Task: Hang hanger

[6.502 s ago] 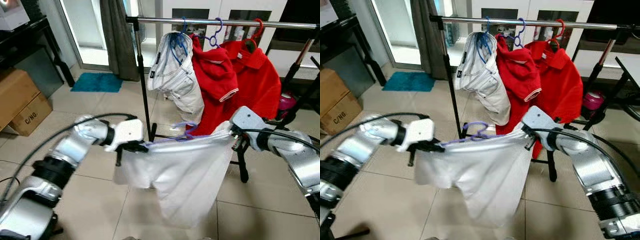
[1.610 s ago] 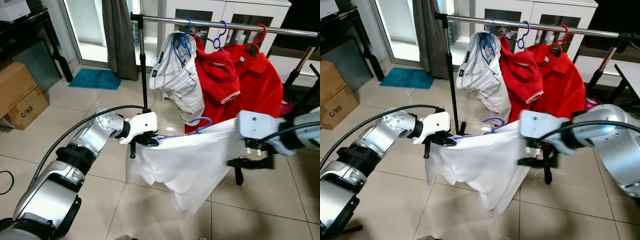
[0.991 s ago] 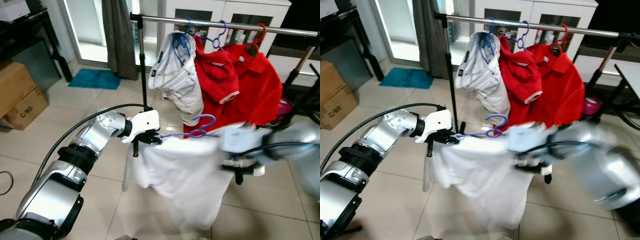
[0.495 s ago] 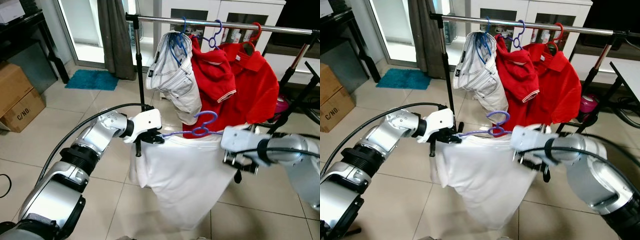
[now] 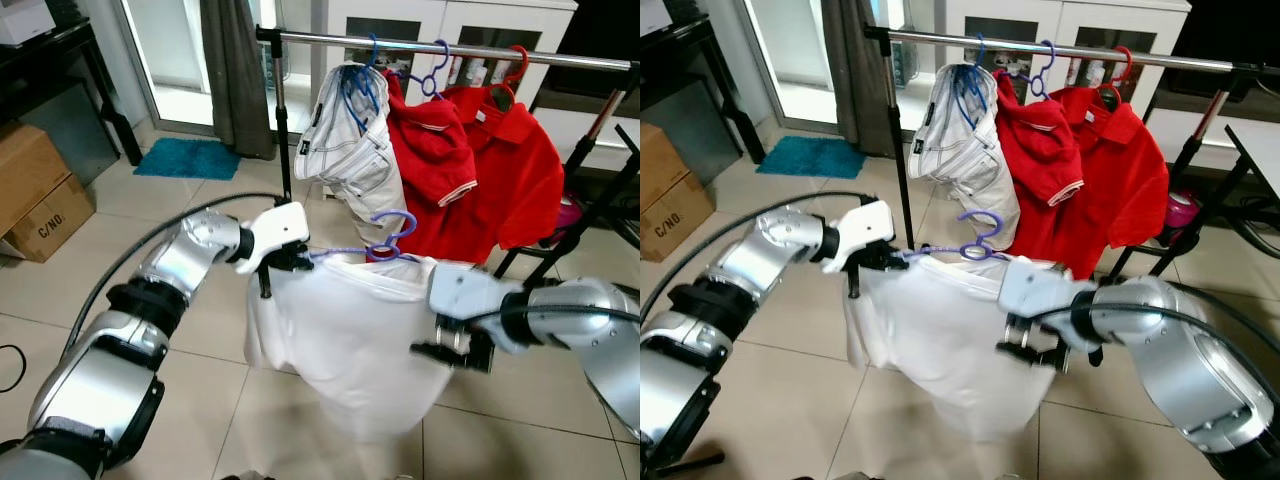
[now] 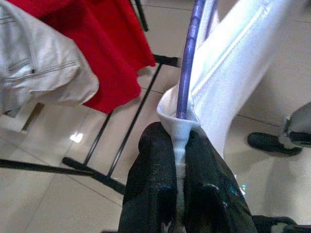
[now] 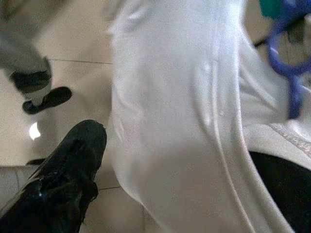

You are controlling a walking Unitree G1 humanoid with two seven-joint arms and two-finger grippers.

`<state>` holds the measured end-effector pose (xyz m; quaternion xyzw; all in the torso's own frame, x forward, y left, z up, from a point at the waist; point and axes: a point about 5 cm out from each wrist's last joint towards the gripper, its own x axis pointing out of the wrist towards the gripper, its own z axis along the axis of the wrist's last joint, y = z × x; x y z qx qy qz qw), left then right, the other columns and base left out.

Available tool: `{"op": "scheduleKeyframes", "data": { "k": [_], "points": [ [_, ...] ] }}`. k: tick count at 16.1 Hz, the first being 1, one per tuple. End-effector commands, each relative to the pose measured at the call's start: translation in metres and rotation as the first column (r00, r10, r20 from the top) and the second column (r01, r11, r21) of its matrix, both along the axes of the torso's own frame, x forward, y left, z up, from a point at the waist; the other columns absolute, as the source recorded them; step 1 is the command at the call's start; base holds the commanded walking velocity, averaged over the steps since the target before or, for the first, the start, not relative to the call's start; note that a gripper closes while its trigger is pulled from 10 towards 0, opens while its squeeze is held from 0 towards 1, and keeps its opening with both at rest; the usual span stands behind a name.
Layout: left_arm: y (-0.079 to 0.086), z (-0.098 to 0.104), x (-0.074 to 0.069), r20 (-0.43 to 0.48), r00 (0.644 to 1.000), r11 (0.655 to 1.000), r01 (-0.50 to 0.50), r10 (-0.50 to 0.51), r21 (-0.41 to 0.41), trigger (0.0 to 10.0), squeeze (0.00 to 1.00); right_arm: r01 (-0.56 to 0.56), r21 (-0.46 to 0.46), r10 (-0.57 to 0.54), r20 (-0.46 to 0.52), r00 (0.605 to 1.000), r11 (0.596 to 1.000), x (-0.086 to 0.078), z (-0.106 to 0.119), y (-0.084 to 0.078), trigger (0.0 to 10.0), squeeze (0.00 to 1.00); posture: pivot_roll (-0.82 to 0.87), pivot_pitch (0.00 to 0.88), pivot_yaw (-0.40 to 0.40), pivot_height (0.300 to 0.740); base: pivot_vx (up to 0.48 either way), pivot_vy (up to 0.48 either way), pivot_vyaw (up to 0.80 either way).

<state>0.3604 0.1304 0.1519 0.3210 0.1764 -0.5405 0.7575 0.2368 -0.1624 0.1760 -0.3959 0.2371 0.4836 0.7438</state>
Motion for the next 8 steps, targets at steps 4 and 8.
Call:
{"op": "scheduleKeyframes", "data": {
  "k": [4,8],
  "points": [
    [0.0004,0.0145,0.0074,0.052,0.998,0.999,-0.037,0.038,-0.026,0.0,0.0,-0.11,0.006,0.11,-0.027,0.994,0.994,-0.0098,-0.0001,0.0074,10.0,0.0,-0.26,0.0,0.031,0.74,0.0,0.0,0.0],
    [0.0004,0.0145,0.0074,0.052,0.998,0.999,-0.037,0.038,-0.026,0.0,0.0,-0.11,0.006,0.11,-0.027,0.994,0.994,-0.0098,-0.0001,0.0074,10.0,0.0,-0.26,0.0,0.031,0.74,0.0,0.0,0.0]
  ]
}}
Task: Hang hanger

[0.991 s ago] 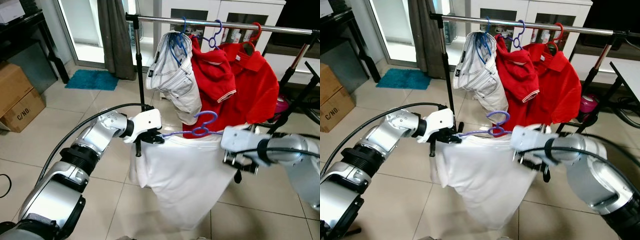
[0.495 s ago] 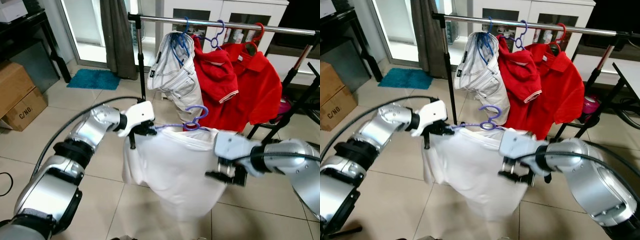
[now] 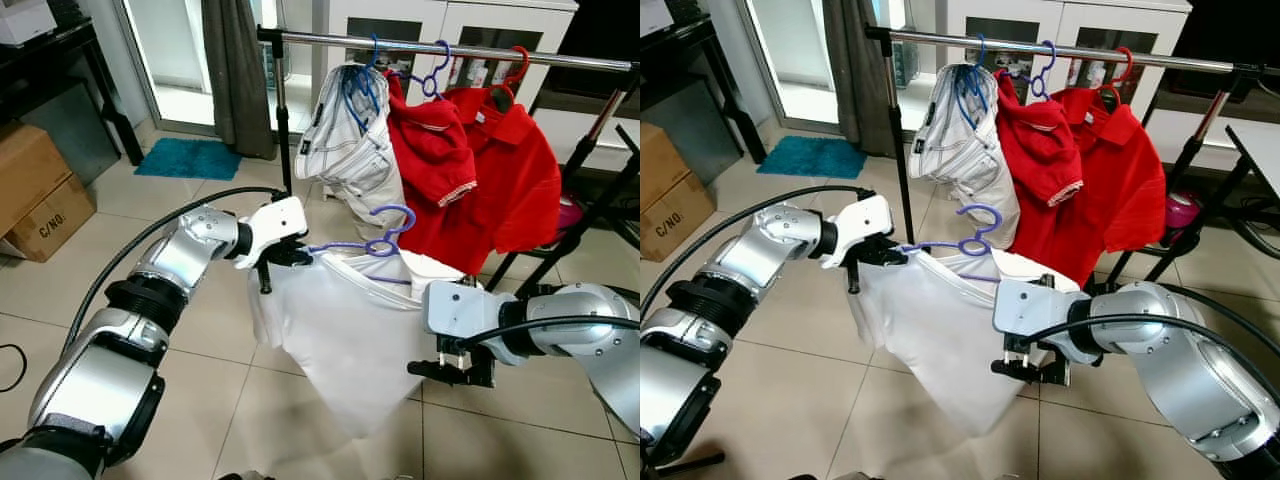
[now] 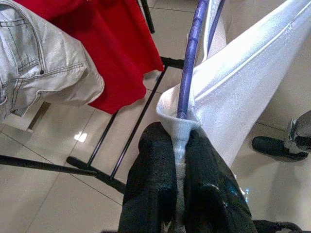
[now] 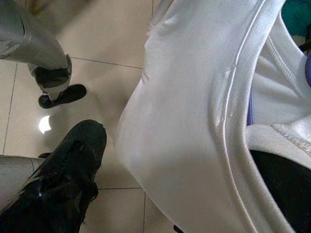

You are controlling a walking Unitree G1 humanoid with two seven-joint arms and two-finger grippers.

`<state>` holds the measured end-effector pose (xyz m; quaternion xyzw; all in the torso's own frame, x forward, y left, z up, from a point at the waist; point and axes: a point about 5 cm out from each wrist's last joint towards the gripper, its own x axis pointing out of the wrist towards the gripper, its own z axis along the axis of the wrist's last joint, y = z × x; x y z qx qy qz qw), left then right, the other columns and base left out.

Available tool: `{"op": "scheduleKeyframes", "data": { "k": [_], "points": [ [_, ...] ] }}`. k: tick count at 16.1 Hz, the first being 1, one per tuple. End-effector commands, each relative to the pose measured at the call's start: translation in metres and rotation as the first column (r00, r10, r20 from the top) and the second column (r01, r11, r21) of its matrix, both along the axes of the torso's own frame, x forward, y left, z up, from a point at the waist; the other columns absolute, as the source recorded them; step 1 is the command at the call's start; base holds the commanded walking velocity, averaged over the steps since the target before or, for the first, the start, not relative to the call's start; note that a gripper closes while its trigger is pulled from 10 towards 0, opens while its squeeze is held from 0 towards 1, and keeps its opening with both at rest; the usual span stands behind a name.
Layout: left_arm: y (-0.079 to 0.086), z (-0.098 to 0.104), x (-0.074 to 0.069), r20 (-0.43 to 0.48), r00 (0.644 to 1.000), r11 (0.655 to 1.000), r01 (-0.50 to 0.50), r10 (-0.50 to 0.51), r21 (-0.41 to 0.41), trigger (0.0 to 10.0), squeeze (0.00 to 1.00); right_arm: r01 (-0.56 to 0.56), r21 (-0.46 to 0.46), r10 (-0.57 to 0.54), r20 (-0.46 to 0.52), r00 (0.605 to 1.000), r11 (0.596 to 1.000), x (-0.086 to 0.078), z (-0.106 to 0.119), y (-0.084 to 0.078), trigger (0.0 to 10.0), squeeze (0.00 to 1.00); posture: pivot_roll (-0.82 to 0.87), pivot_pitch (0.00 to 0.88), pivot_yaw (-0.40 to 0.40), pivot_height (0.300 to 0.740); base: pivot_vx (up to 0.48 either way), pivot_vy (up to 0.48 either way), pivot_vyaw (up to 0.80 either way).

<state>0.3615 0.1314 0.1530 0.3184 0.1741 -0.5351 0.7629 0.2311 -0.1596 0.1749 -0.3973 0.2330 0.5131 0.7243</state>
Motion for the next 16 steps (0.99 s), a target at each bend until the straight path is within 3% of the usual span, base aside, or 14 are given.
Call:
{"op": "scheduleKeyframes", "data": {
  "k": [1,16],
  "points": [
    [-0.0005,0.0133,0.0063,0.046,0.999,1.0,-0.024,0.025,-0.018,0.0,0.0,-0.044,0.005,0.044,-0.002,0.999,0.999,-0.0041,0.001,0.0045,10.0,0.0,-0.26,0.0,0.031,0.74,0.0,0.0,0.0],
    [-0.0012,0.0146,0.0078,0.051,0.998,0.999,-0.031,0.032,-0.026,0.0,0.0,-0.063,0.008,0.063,-0.013,0.998,0.998,-0.007,-0.0001,0.0048,10.0,0.0,-0.26,0.0,0.031,0.74,0.0,0.0,0.0]
  ]
}}
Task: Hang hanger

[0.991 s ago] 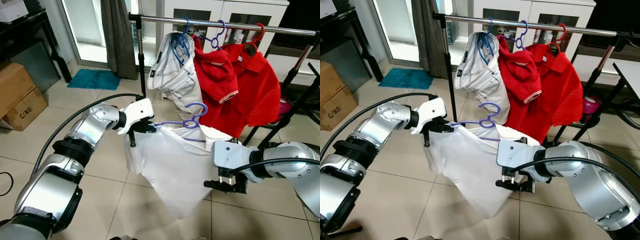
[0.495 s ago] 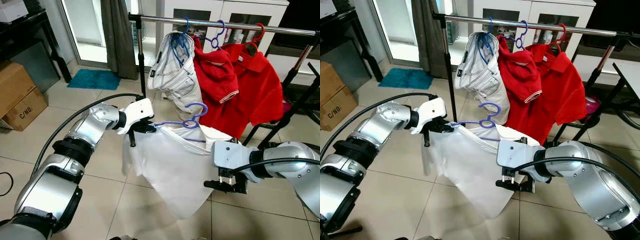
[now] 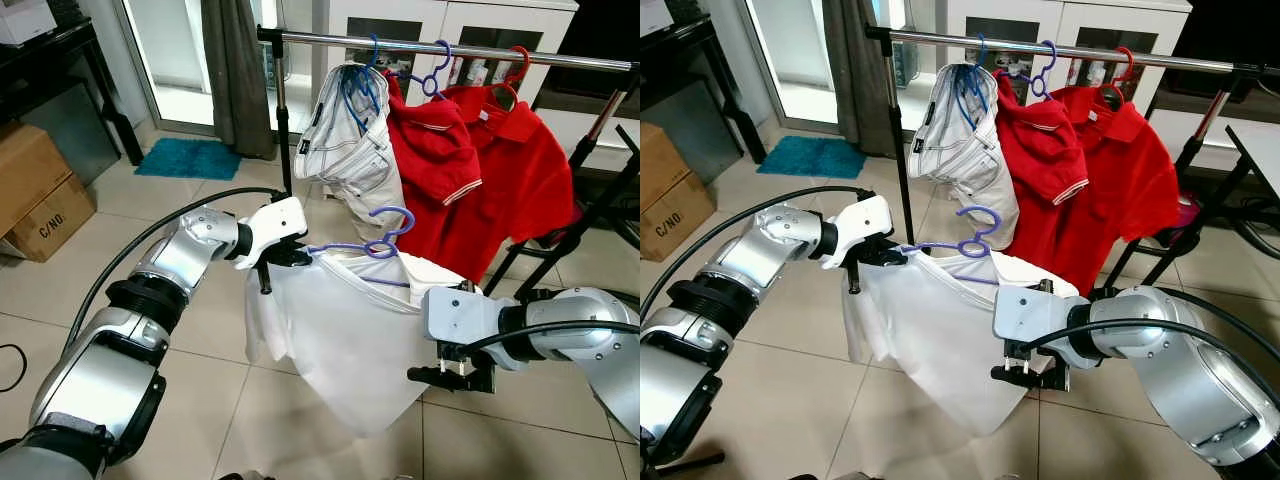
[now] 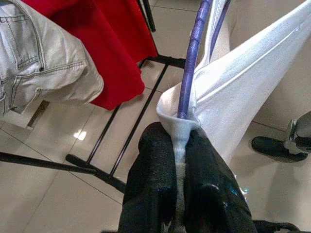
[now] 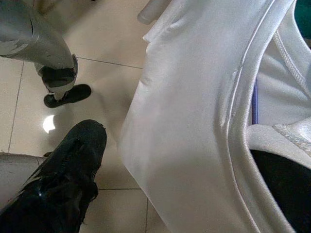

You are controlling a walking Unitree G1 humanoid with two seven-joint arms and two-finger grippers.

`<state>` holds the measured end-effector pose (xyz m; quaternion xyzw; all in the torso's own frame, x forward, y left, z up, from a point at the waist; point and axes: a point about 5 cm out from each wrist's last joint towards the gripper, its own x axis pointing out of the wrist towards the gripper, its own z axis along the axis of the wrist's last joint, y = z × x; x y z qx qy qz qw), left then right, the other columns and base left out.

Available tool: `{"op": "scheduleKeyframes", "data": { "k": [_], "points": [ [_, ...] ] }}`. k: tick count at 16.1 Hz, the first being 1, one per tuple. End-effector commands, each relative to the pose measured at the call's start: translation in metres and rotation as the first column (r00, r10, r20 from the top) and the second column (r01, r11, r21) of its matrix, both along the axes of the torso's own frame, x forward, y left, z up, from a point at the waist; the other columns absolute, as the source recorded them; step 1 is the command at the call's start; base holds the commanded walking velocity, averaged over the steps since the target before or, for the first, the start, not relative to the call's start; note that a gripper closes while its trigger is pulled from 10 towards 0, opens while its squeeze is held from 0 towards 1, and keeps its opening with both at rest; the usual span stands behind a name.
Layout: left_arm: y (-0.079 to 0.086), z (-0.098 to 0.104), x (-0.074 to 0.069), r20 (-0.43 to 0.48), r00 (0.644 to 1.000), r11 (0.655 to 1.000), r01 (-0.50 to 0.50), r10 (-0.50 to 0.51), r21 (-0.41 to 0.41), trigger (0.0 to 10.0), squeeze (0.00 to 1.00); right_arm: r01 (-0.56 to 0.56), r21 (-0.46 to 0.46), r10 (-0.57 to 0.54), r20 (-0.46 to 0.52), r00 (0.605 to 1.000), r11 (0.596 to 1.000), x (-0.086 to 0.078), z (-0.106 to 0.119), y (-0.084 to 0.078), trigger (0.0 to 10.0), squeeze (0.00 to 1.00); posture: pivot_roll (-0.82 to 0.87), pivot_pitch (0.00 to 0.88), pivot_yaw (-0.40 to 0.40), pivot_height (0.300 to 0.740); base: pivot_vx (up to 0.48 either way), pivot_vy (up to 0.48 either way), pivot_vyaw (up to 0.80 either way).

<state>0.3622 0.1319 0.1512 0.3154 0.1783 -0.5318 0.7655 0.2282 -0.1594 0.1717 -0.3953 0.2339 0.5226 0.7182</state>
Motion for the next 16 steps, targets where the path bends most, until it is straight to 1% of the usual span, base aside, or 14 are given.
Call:
{"op": "scheduleKeyframes", "data": {
  "k": [1,10,11,12,13,15,16],
  "points": [
    [-0.002,0.016,0.007,0.057,0.998,1.0,-0.019,0.021,-0.025,0.0,0.0,-0.044,0.006,0.044,0.001,0.999,0.999,-0.004,0.003,0.005,10.0,0.0,-0.26,0.0,0.031,0.74,0.0,0.0,0.0],
    [-0.002,0.016,0.007,0.057,0.998,1.0,-0.019,0.021,-0.025,0.0,0.0,-0.044,0.006,0.044,0.001,0.999,0.999,-0.004,0.003,0.005,10.0,0.0,-0.26,0.0,0.031,0.74,0.0,0.0,0.0],
    [-0.016,-0.007,-0.007,0.066,0.996,0.983,-0.049,0.062,-0.175,0.0,0.0,0.316,0.298,-0.382,0.197,0.903,0.901,0.037,-0.01,0.0,10.0,0.0,-0.24,0.0,0.07,0.74,0.0,0.0,0.0],
    [-0.023,-0.023,-0.018,0.066,0.995,0.973,-0.058,0.074,-0.224,0.0,0.0,0.433,0.418,-0.547,0.204,0.812,0.799,0.049,-0.02,0.0,10.0,0.0,-0.25,0.0,0.072,0.74,0.0,0.0,0.0],
    [-0.027,-0.038,-0.029,0.063,0.994,0.965,-0.065,0.084,-0.255,0.0,0.0,0.501,0.502,-0.653,0.183,0.735,0.705,0.054,-0.03,0.004,10.0,0.0,-0.25,0.0,0.074,0.74,0.0,0.0,0.0],
    [-0.026,-0.039,-0.027,0.061,0.994,0.965,-0.07,0.089,-0.252,0.0,0.0,0.499,0.506,-0.65,0.176,0.739,0.704,0.052,-0.032,0.006,10.0,0.0,-0.25,0.0,0.082,0.74,0.0,0.0,0.0],
    [-0.026,-0.038,-0.028,0.065,0.994,0.966,-0.068,0.086,-0.251,0.0,0.0,0.521,0.508,-0.674,0.174,0.718,0.686,0.052,-0.034,0.004,10.0,0.0,-0.24,0.0,0.081,0.74,0.0,0.0,0.0]
  ]
}}
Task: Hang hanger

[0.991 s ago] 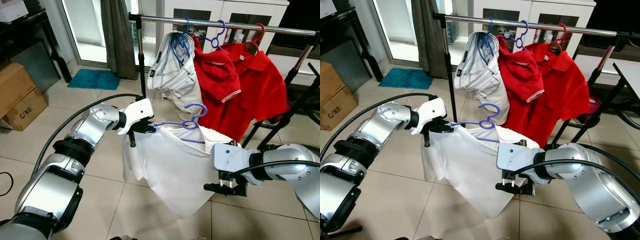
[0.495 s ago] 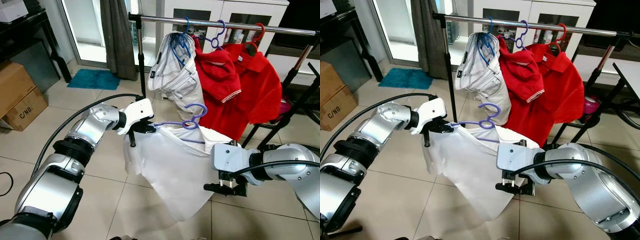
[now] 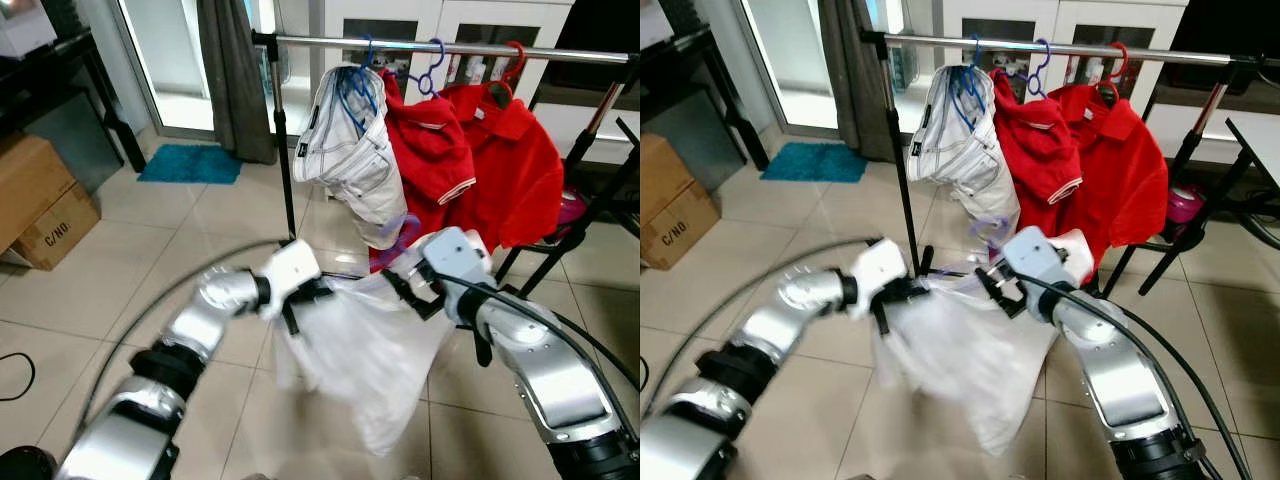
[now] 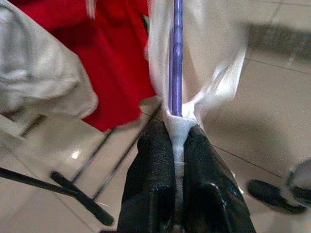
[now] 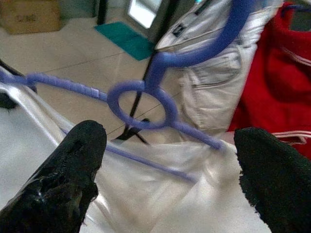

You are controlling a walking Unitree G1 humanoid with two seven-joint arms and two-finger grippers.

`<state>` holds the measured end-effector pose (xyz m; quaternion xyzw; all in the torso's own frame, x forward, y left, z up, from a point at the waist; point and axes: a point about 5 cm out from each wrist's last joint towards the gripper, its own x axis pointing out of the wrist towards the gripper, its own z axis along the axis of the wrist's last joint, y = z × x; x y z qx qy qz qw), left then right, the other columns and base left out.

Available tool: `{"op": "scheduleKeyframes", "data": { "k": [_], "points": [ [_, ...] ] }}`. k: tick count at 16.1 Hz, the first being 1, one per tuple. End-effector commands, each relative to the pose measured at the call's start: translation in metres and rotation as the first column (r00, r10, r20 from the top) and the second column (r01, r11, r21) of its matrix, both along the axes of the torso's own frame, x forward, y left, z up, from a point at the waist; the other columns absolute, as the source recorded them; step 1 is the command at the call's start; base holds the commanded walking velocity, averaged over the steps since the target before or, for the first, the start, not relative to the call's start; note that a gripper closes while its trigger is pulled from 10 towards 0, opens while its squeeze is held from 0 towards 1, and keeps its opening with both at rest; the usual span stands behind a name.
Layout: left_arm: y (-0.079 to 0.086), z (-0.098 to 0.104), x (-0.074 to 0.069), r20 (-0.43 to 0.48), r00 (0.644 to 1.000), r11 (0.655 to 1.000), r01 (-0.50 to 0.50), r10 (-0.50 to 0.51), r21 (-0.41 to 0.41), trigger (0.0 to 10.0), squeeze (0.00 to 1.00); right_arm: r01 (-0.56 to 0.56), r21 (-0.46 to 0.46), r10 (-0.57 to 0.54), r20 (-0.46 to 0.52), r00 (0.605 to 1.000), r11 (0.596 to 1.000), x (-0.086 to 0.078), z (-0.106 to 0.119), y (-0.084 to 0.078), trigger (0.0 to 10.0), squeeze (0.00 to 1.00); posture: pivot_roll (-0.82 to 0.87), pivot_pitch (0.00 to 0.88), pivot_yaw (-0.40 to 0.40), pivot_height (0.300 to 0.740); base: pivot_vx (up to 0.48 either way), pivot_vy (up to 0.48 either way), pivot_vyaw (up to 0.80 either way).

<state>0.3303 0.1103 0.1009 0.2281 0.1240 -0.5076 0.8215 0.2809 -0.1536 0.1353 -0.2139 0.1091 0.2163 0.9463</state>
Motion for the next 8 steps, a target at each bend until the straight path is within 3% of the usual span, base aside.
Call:
{"op": "scheduleKeyframes", "data": {
  "k": [1,3,6,8],
  "points": [
    [-0.006,0.014,0.004,0.058,0.998,0.999,0.011,-0.009,-0.033,0.0,0.0,0.034,0.007,-0.035,0.027,0.999,0.999,0.001,0.0,-0.002,10.0,0.0,-0.24,0.0,0.08,0.74,0.0,0.0,0.0],
    [-0.003,0.018,0.005,0.085,0.996,1.0,0.005,-0.003,-0.026,0.0,0.0,0.022,0.058,-0.025,0.057,0.998,0.998,0.006,0.003,0.002,10.0,0.0,-0.24,0.0,0.072,0.74,0.0,0.0,0.0],
    [0.007,0.022,0.013,0.101,0.995,1.0,-0.026,0.026,-0.001,0.0,0.0,-0.025,0.038,0.022,0.06,0.998,0.999,0.007,0.005,0.001,10.0,0.0,-0.24,0.0,0.072,0.74,0.0,0.0,0.0],
    [0.012,0.028,0.014,0.111,0.994,1.0,-0.003,0.003,0.007,0.0,0.0,-0.001,0.02,0.0,0.053,0.999,1.0,0.006,0.006,-0.014,10.0,0.0,-0.23,0.0,0.063,0.74,0.0,0.0,0.0]
  ]
}}
